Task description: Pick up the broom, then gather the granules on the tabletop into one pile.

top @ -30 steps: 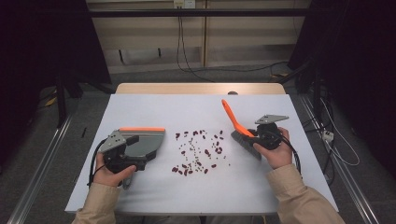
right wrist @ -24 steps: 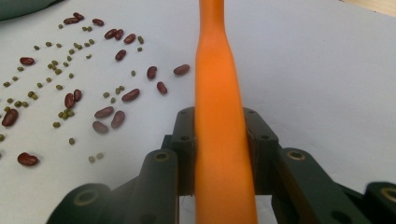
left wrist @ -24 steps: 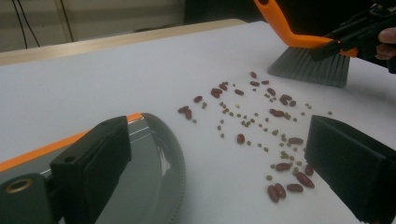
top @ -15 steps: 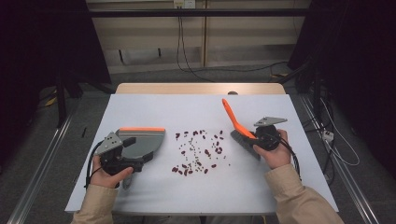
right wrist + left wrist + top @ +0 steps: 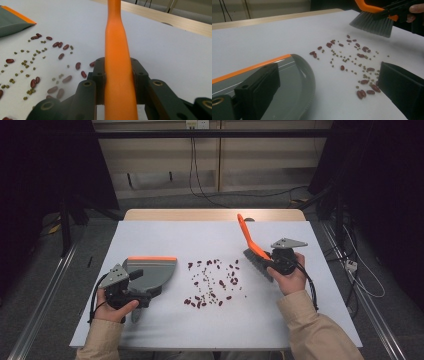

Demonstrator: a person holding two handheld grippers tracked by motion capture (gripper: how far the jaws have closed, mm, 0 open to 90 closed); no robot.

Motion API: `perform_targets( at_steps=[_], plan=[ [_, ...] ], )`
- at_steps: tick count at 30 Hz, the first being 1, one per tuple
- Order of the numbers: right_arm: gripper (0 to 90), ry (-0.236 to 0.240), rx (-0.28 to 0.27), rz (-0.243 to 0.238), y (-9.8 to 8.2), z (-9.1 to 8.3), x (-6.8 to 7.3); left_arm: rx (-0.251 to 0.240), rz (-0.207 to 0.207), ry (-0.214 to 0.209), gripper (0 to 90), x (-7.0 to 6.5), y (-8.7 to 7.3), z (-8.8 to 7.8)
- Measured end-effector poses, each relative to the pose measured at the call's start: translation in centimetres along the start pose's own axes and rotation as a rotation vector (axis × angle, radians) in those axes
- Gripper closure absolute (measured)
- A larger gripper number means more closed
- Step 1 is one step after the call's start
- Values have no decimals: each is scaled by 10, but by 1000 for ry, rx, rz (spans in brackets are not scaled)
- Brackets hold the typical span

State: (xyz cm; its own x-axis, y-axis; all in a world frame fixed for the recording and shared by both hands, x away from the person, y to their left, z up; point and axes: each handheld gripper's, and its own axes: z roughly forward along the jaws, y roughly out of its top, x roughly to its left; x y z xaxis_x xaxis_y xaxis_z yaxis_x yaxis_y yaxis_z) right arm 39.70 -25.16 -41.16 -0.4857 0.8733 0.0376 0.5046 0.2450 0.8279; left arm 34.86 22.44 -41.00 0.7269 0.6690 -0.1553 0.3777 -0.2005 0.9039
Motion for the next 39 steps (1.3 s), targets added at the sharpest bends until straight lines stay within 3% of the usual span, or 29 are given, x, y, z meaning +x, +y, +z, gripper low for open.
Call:
perform_targets(
  at_steps=[5, 14, 39],
  plan=[
    [713, -1, -14, -4, 4, 8, 3, 0, -3, -2, 37, 2, -3, -2],
    [713, -47, -17, -6, 9, 21, 0, 8, -5, -13, 37, 3, -5, 0],
    [713, -55, -15, -22, 11, 36, 1, 5, -17, -19, 37, 4, -6, -1]
  ],
)
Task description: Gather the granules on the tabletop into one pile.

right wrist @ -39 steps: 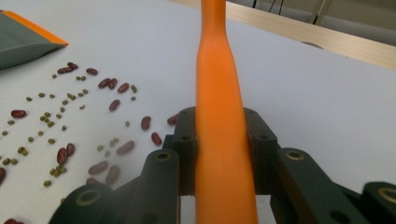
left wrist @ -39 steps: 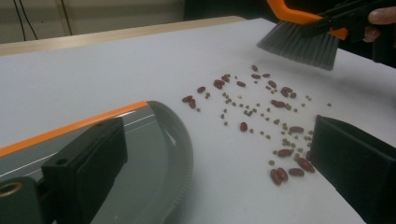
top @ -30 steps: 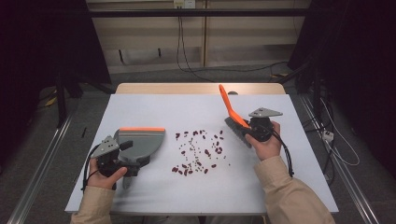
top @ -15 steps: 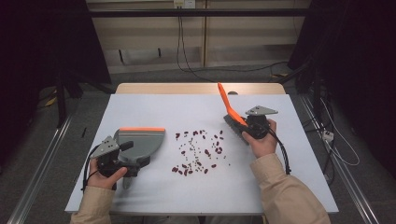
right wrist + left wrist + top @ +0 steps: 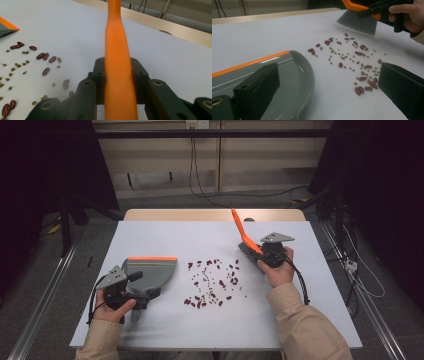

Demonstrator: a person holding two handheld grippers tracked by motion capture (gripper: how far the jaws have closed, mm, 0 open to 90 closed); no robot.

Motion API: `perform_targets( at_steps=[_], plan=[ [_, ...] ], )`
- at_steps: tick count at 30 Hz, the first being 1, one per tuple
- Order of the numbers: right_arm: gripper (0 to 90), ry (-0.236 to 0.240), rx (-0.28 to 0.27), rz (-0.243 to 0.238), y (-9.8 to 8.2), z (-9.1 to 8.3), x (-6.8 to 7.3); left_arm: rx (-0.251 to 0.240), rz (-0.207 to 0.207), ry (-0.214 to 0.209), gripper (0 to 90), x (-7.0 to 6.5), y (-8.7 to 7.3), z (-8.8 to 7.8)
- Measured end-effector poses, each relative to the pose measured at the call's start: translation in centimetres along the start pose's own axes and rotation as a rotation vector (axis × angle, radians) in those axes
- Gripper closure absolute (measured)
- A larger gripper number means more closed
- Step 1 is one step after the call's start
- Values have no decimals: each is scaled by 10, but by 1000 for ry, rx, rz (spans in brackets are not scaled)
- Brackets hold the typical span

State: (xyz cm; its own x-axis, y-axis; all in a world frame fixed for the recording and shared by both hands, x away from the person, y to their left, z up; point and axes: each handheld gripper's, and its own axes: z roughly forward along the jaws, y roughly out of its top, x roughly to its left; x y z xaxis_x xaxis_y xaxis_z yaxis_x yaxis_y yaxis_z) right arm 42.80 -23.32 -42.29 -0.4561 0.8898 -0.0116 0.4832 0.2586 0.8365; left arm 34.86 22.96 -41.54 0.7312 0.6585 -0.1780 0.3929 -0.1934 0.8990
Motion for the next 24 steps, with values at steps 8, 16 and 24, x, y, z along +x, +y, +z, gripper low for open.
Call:
perform_targets(
  at_steps=[8, 16, 24],
  plan=[
    [713, -16, -11, -16, 6, 7, 5, -1, 2, -6, 37, -1, 0, 0],
    [713, -17, 37, -102, 5, 25, 20, 0, 1, -7, 37, 0, 0, 0],
    [713, 17, 57, -167, 5, 25, 36, -1, -1, -4, 37, 1, -1, -2]
  ],
)
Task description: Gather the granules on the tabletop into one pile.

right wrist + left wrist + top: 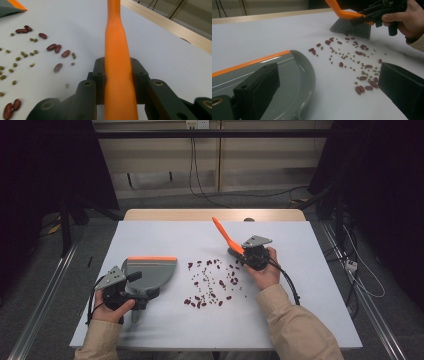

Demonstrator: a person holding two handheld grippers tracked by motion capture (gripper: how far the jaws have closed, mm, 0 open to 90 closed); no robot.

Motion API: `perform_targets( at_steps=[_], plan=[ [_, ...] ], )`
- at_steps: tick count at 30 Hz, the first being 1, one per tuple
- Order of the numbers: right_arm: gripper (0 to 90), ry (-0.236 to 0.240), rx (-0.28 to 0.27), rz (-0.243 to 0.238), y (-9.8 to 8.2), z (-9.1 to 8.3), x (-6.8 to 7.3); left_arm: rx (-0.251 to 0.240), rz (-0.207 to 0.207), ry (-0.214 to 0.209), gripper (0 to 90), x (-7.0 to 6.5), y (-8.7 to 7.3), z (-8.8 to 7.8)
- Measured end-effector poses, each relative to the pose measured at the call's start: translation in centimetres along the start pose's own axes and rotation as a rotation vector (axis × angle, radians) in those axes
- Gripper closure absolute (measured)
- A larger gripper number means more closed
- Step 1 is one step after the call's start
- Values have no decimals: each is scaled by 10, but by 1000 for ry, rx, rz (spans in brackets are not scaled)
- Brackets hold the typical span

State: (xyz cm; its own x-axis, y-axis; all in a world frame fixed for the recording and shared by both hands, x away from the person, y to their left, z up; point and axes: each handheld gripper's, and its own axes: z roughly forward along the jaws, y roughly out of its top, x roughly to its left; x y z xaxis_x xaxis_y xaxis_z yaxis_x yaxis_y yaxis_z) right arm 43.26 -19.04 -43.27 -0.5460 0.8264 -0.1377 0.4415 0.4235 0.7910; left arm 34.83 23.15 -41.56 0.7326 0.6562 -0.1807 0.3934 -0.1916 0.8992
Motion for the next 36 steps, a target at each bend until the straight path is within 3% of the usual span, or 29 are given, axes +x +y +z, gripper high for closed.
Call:
perform_targets(
  at_steps=[4, 9, 14, 19, 36],
  plan=[
    [712, 35, -2, 1, 0, -4, 6, 1, 5, 3, 37, 0, 0, 0],
    [712, 47, 4, -49, -1, -7, 17, -1, 5, -1, 37, -1, 1, 0],
    [712, 98, 6, -47, -1, -13, 23, 1, 4, 1, 37, -1, 1, 0],
    [712, 108, 6, -86, -4, -18, 33, 1, 4, 1, 37, -1, 1, 0],
    [712, 181, 1, -137, -12, -36, 48, 2, 7, -2, 37, -3, 1, 2]
  ],
)
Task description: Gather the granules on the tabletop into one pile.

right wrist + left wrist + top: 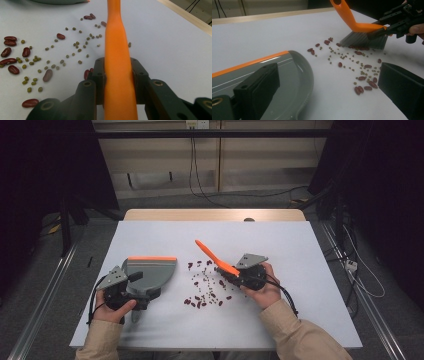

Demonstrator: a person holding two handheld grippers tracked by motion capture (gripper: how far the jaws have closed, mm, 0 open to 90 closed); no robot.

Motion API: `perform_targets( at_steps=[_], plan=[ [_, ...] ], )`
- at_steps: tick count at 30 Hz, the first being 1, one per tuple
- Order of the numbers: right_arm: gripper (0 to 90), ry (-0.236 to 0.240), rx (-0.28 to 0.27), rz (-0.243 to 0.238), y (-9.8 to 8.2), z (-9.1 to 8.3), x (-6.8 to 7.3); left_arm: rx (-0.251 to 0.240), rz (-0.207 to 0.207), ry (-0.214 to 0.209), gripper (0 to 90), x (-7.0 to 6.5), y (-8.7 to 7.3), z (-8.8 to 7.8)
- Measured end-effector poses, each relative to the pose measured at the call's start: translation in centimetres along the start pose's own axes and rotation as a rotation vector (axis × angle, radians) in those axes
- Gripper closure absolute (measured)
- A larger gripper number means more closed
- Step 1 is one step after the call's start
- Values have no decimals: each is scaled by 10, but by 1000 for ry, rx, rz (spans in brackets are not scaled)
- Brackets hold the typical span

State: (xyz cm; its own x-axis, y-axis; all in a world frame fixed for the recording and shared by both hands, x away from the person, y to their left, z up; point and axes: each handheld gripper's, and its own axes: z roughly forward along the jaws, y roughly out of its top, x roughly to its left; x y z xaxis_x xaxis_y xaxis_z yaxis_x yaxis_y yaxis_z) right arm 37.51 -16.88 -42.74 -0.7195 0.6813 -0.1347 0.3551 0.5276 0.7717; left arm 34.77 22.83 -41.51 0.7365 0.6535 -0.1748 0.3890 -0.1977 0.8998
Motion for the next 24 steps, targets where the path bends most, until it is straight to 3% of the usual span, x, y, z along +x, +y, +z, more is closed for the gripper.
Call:
perform_targets(
  at_steps=[13, 18, 24],
  plan=[
    [713, 43, -9, -9, -3, -8, 9, 1, 0, 0, 37, -1, 0, 0],
    [713, 39, -39, 11, -2, -13, 4, 2, 3, -1, 37, -1, 1, 0],
    [713, 28, -88, 43, 5, -18, -13, 4, 2, -3, 37, -1, 0, 0]
  ],
)
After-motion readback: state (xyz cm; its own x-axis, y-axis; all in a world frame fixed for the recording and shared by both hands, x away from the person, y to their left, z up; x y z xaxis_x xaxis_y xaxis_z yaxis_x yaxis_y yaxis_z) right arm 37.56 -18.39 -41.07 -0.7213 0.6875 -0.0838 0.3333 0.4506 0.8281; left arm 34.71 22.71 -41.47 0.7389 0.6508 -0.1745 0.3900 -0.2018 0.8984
